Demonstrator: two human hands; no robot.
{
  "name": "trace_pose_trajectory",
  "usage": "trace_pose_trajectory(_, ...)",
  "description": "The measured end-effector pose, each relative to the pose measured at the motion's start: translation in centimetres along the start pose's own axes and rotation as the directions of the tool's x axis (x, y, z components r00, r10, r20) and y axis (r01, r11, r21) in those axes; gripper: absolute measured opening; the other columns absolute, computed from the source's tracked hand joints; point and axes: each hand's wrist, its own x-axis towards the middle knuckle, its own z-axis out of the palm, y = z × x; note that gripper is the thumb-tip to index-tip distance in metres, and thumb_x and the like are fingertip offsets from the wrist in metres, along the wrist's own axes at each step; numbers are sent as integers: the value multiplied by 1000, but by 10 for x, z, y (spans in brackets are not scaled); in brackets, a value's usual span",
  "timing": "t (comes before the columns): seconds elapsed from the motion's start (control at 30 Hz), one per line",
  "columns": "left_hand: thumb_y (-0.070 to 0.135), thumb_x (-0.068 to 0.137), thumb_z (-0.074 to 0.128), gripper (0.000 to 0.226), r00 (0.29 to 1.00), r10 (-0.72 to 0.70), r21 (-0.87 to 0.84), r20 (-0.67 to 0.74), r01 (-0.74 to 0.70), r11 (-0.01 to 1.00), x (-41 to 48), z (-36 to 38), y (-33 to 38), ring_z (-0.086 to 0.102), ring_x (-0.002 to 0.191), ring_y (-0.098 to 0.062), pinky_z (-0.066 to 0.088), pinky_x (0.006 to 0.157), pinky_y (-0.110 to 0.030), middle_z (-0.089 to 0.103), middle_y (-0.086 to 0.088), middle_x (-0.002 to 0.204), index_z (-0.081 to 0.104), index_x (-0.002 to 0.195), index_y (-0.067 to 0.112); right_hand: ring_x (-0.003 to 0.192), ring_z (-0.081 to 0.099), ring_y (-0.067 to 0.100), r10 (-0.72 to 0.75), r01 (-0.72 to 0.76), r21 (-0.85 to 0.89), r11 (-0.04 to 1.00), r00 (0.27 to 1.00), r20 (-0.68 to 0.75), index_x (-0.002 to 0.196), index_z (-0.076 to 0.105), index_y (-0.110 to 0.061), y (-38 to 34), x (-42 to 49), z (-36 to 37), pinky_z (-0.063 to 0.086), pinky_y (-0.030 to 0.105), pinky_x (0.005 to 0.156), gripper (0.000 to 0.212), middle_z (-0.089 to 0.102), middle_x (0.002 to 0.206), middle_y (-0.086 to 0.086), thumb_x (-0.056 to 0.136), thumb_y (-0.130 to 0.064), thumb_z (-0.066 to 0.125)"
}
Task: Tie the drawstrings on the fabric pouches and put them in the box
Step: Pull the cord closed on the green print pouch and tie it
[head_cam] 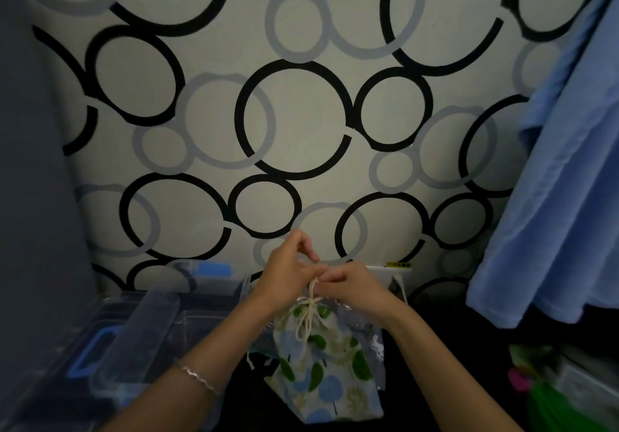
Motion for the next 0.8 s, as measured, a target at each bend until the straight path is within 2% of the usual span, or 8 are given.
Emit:
trace_pose_trajectory(0.1, 29, 87, 69, 29, 999, -51, 127, 16, 49, 991, -2, 3, -4, 42, 64, -10, 40, 60, -24, 48, 0, 76, 44, 82, 14, 43, 48, -7, -3, 4, 43, 999, 1000, -27, 90, 74, 7, 5, -3, -1, 37, 6, 48, 11, 59, 47, -14, 86, -2, 69)
trace_pose_trajectory(0.2, 36, 92, 61, 31, 988, -107, 251, 112, 76, 965, -2, 5, -9, 41, 59, -5, 33, 53, -17, 47, 7, 66, 45, 71, 20, 44, 52, -7, 25, -19, 78, 997, 997, -72, 89, 74, 6, 8, -5, 0, 39, 7, 49, 9, 62, 48, -13, 83, -1, 72)
trace_pose_trajectory(0.33, 37, 90, 64, 42, 965, -184, 190, 187, 149, 970, 0, 0, -10, 40, 43, -3, 34, 46, -17, 48, 9, 45, 52, 55, 18, 54, 60, 1, -10, 17, 46, 999, 989, -150, 87, 72, -8, 16, -5, 3, 49, 21, 60, 12, 67, 59, -6, 78, -2, 77)
trace_pose_trajectory(0.47, 47, 84, 67, 43, 882, -346, 136, 319, 319, 938, 2, -13, -4, 40, 42, -7, 34, 43, -17, 49, 5, 49, 57, 56, 18, 63, 58, 6, -154, 142, -114, 983, 983, -102, 87, 77, -21, 20, -5, 4, 50, 29, 63, 5, 71, 70, 7, 84, -22, 73)
trace_pose_trajectory(0.57, 47, 78, 74, 35, 869, -333, 195, 367, 278, 941, 6, -19, 1, 48, 49, -6, 41, 49, -18, 57, 7, 53, 67, 65, 16, 58, 53, 0, -184, 167, -172, 971, 979, -90, 79, 77, -17, 21, -5, 2, 47, 26, 60, 11, 68, 63, -3, 86, -21, 70)
trace_pose_trajectory(0.63, 40, 77, 77, 27, 872, -295, 218, 391, 224, 950, 7, -22, 6, 51, 57, -8, 43, 54, -18, 61, 7, 57, 71, 71, 15, 61, 56, 3, -153, 145, -163, 976, 987, -40, 83, 79, -17, 18, -6, 0, 48, 27, 61, 11, 72, 70, 1, 86, -24, 71)
trace_pose_trajectory(0.73, 34, 81, 76, 21, 857, -265, 237, 442, 173, 956, 8, -26, 13, 55, 65, -9, 45, 62, -21, 67, 2, 67, 75, 79, 13, 59, 55, 3, -13, 11, 31, 999, 999, 51, 92, 77, -2, 12, -8, -5, 44, 20, 60, 17, 68, 67, 4, 88, -18, 70)
trace_pose_trajectory(0.8, 30, 84, 73, 14, 851, -248, 211, 462, 166, 963, 9, -28, 17, 54, 57, -4, 44, 56, -16, 66, 6, 63, 74, 78, 17, 63, 53, 6, 101, -136, 246, 960, 983, 150, 98, 71, 10, 10, -7, -6, 40, 18, 62, 25, 62, 73, 9, 90, -14, 67)
